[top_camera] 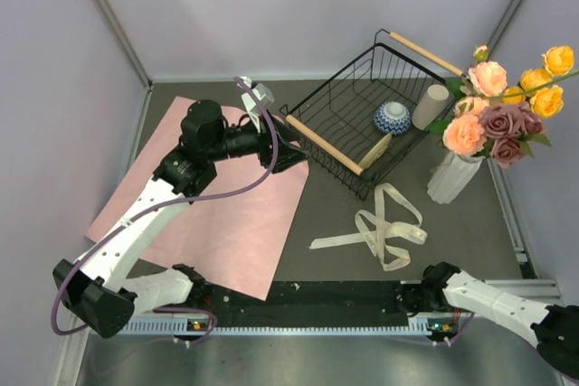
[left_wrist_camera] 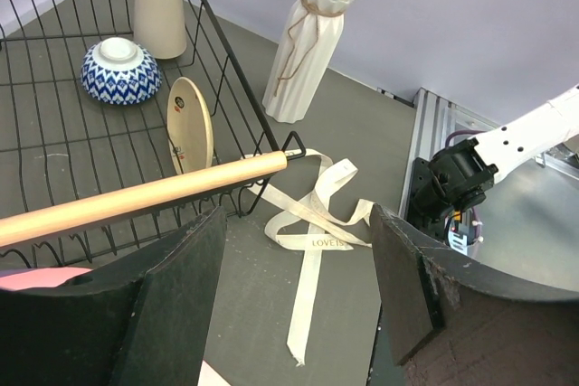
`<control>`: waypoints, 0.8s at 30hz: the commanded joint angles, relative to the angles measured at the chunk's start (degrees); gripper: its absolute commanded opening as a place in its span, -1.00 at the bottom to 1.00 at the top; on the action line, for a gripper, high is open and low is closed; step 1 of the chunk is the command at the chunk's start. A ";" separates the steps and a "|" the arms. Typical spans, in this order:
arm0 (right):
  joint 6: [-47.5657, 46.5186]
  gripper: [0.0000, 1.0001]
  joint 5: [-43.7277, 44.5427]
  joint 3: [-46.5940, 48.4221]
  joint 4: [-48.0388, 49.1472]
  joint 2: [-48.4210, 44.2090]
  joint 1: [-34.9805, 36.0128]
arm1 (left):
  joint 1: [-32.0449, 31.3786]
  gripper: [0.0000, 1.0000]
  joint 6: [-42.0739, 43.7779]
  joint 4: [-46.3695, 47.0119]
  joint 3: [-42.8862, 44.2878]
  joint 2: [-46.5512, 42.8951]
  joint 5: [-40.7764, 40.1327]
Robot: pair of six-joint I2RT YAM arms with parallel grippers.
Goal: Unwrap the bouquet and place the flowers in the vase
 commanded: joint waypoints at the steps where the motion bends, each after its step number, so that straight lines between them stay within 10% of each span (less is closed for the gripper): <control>1: -2.50 -1.00 -2.28 -1.18 -3.26 1.33 0.45 | -0.05 0.40 -0.40 3.23 -0.27 0.01 1.37; 24: -0.84 -1.00 2.38 -2.50 -10.90 7.13 0.45 | -0.13 0.41 -1.37 3.67 -0.10 0.62 2.87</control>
